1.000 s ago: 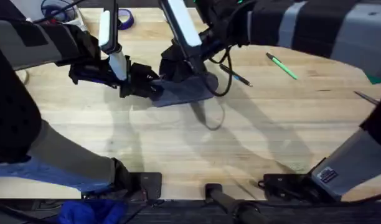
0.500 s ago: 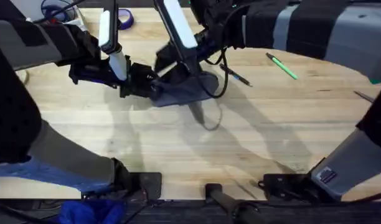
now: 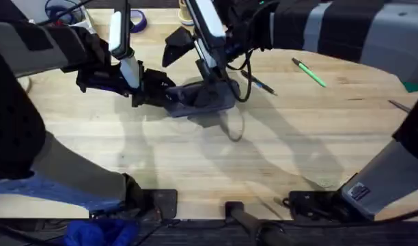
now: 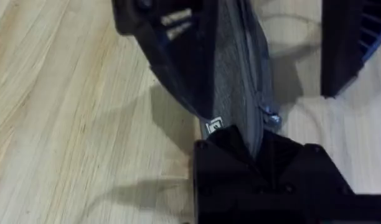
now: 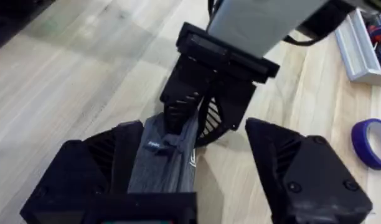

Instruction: Unzip the bag, pick up the pens from the table one at a time and place them inside, then zip the bag closed.

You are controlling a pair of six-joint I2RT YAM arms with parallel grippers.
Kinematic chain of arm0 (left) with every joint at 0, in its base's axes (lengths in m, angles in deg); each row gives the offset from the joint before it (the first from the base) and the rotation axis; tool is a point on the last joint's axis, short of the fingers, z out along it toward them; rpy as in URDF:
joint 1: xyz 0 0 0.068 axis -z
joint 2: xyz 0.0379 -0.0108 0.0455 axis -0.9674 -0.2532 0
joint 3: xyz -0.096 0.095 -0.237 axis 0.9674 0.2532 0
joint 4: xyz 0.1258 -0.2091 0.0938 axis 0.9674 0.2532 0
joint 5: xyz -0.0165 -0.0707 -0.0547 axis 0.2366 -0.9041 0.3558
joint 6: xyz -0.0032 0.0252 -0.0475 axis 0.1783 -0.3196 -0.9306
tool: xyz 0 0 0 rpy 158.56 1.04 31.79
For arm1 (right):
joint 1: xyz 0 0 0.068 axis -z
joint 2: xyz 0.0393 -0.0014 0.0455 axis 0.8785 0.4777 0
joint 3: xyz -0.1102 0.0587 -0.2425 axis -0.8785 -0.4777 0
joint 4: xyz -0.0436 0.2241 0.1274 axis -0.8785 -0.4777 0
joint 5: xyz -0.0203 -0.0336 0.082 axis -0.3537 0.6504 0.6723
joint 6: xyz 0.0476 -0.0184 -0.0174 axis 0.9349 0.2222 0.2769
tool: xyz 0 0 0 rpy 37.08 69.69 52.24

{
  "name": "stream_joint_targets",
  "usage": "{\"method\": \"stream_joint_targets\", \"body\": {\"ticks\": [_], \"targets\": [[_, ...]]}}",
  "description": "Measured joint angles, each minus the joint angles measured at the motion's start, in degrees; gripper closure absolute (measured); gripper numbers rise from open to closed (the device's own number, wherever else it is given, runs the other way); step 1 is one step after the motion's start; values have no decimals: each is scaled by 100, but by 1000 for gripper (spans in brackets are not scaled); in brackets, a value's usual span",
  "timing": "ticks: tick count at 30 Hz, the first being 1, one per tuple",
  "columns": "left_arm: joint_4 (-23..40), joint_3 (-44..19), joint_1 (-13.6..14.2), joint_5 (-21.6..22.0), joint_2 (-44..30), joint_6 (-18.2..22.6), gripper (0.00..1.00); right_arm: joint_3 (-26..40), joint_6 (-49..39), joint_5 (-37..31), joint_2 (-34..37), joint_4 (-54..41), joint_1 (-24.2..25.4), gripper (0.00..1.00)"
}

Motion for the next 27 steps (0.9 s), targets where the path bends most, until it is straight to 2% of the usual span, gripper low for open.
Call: {"method": "stream_joint_targets", "body": {"ticks": [13,14,19,20,27], "targets": [[0,0,0,0,0,3,941,0,9,0,-314,-413,205,6],[-5,0,0,7,0,25,857,0,15,0,-353,-453,217,6],[-25,0,0,-21,0,21,116,2,22,0,-440,-622,255,5],[11,-2,0,-48,0,8,32,2,21,0,-440,-650,258,5],[515,-111,0,-116,1,11,4,2,60,0,-440,-720,347,6]]}}
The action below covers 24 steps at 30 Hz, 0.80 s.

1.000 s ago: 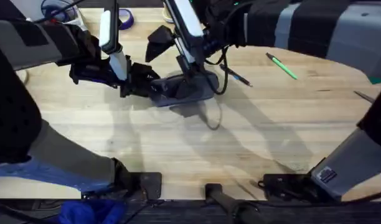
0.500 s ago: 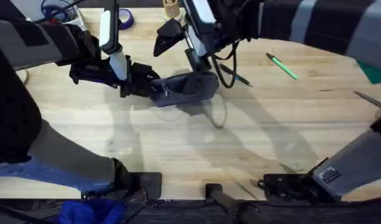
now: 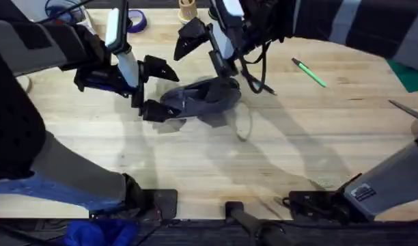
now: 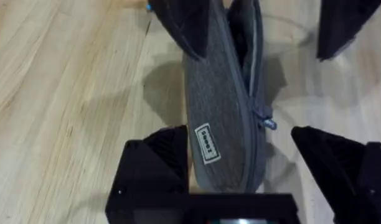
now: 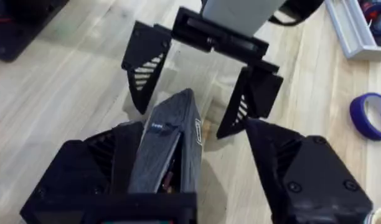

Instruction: Unzip the bag, pick up the pens from the table one at a time and place them inside, then zip the bag closed.

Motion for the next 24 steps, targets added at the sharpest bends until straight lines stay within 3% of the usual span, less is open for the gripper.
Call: {"method": "stream_joint_targets", "body": {"ticks": [14,24], "targets": [[1888,-1177,0,0,0,12,4,0,173,0,-13,-23,267,5],[3257,-1629,0,198,-1,11,6,4,332,2,-278,-23,477,5]]}}
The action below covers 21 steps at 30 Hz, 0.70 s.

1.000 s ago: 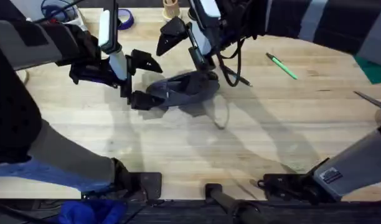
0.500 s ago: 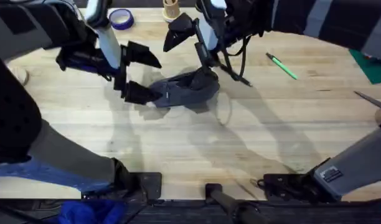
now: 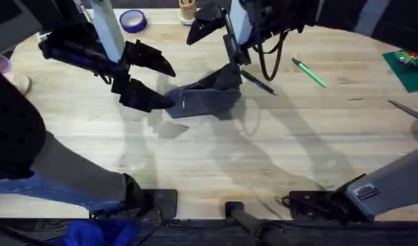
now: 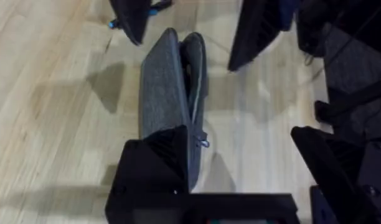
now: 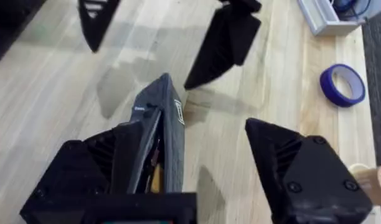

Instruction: Unzip the bag, pick up the pens from the table one at a time and place them inside, then zip the bag closed.

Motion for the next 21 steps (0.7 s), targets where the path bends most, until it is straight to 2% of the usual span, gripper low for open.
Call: {"method": "stream_joint_targets", "body": {"ticks": [5,15,18,21], "targets": [[232,-226,0,87,2,2,4,2,81,0,0,7,94,5],[134,-266,0,128,199,-15,1,7,191,0,0,11,212,5],[-74,-266,0,131,598,-323,1,25,210,0,0,11,276,5],[-303,-266,0,180,1053,-877,1,48,226,0,0,20,320,5]]}}
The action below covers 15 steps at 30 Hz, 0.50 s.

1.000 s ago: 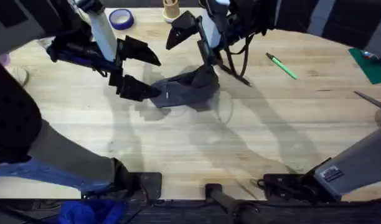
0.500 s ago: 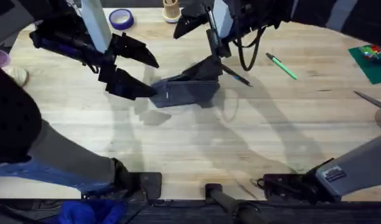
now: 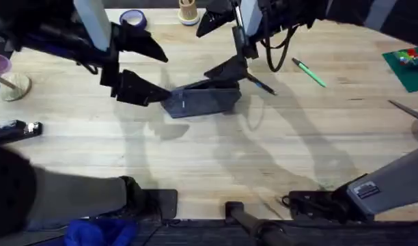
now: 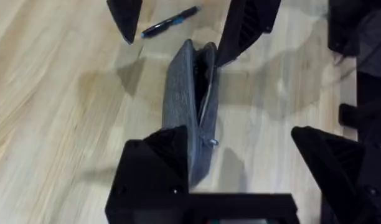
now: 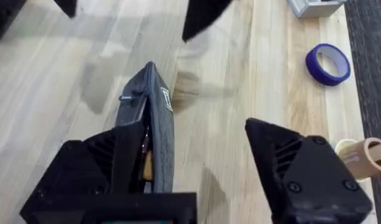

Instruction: Unzip the bag, pick up the pens from the table one at a time and place them inside, then zip the bag closed.

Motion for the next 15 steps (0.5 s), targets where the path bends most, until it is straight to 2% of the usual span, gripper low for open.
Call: {"method": "stream_joint_targets", "body": {"ticks": [5,10,15], "targets": [[-112,0,0,298,668,-848,1,32,2,0,0,2,10,5],[-379,0,34,963,1225,-2195,1,168,5,0,0,-5,10,5],[-544,0,327,1693,1691,-3348,1,256,43,0,0,-18,10,5]]}}
